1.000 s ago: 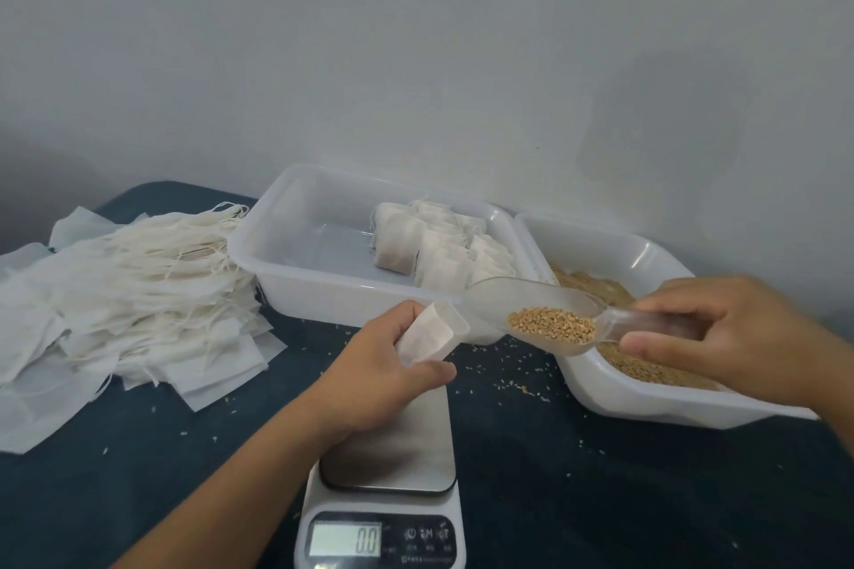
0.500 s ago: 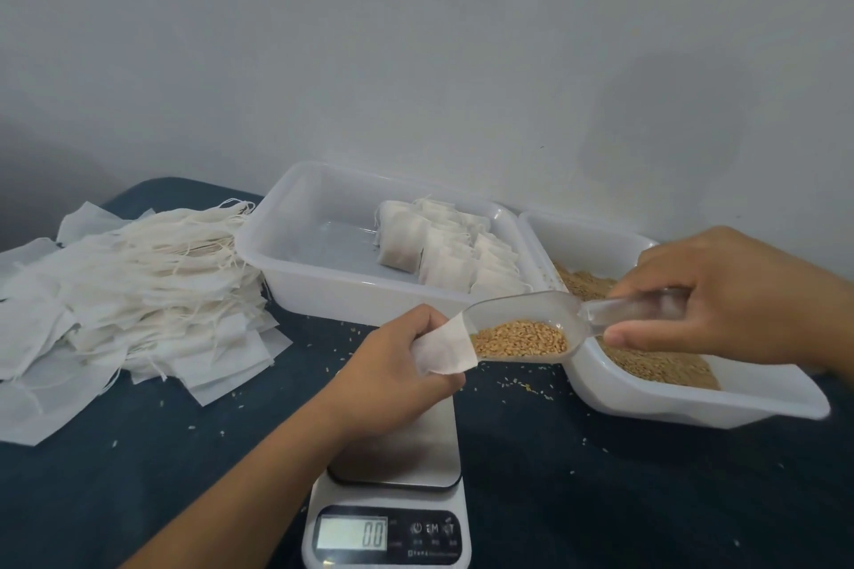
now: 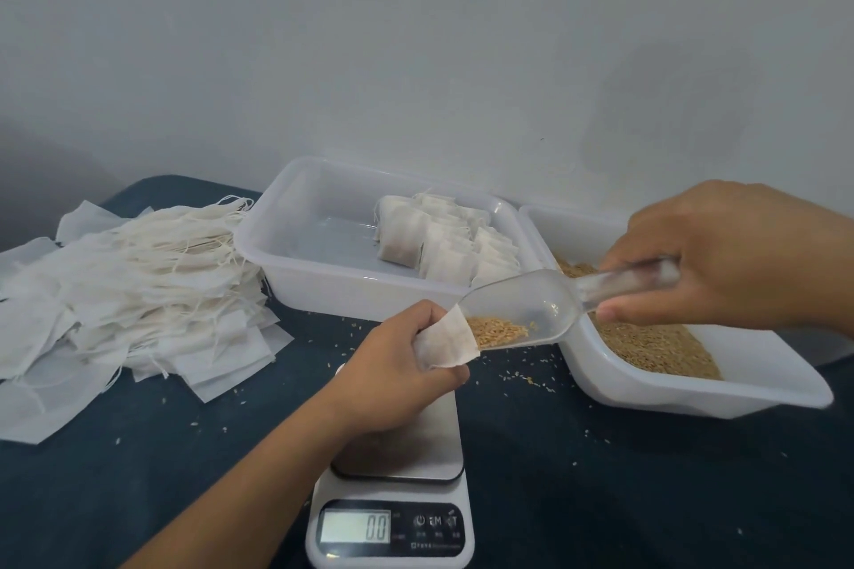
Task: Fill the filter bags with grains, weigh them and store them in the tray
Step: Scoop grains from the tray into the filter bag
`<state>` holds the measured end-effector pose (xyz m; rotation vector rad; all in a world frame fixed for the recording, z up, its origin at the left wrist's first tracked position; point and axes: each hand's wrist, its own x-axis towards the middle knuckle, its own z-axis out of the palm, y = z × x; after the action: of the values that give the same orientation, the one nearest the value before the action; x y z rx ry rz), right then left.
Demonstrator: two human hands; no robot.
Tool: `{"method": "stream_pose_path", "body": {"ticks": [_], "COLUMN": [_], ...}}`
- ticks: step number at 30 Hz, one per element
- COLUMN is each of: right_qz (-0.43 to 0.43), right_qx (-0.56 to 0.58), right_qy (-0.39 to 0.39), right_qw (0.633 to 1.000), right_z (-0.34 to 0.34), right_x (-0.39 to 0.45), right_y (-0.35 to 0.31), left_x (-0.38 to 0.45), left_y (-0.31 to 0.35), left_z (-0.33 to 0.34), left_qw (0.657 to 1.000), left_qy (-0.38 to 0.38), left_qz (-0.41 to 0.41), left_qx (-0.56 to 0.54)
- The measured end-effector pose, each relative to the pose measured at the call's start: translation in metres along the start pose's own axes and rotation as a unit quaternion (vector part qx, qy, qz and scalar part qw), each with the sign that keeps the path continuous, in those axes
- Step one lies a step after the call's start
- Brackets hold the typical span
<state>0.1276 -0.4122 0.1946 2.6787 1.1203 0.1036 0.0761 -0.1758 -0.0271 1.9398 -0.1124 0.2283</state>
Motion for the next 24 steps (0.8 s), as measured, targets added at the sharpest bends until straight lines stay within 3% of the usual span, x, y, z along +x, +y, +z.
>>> {"method": "stream_pose_path", "body": {"ticks": [6, 11, 15, 18, 20, 24], "right_qz": [-0.001, -0.018, -0.098, -0.112, -0.084, 0.076], "right_qx": [-0.038, -0.062, -0.098, -0.104, -0.058, 0.095], "right_qy": [0.012, 0.065, 0.149, 0.182, 0.181, 0.121], "right_qw": [0.999, 0.996, 0.979, 0.971, 0.978, 0.985], "right_z": [-0.006, -0.009, 0.0, 0.007, 0.012, 0.04], "right_x": [0.0, -0.001, -0.005, -0.006, -0.007, -0.006], "right_y": [-0.005, -0.009, -0.005, 0.0, 0.006, 0.02], "left_x": [0.0, 0.001, 0.001, 0.001, 0.001, 0.0], "left_y": [0.002, 0.0, -0.001, -0.001, 0.0, 0.005], "left_z": [-0.001, -0.001, 0.0, -0.001, -0.001, -0.004], "left_qw": [0.999, 0.999, 0.998, 0.996, 0.995, 0.987], "left_qy": [0.006, 0.006, 0.008, 0.015, 0.023, 0.036], "left_qz": [-0.007, -0.019, -0.027, -0.035, -0.044, -0.075], "left_qx": [-0.049, -0.051, -0.064, -0.077, -0.089, -0.14]}}
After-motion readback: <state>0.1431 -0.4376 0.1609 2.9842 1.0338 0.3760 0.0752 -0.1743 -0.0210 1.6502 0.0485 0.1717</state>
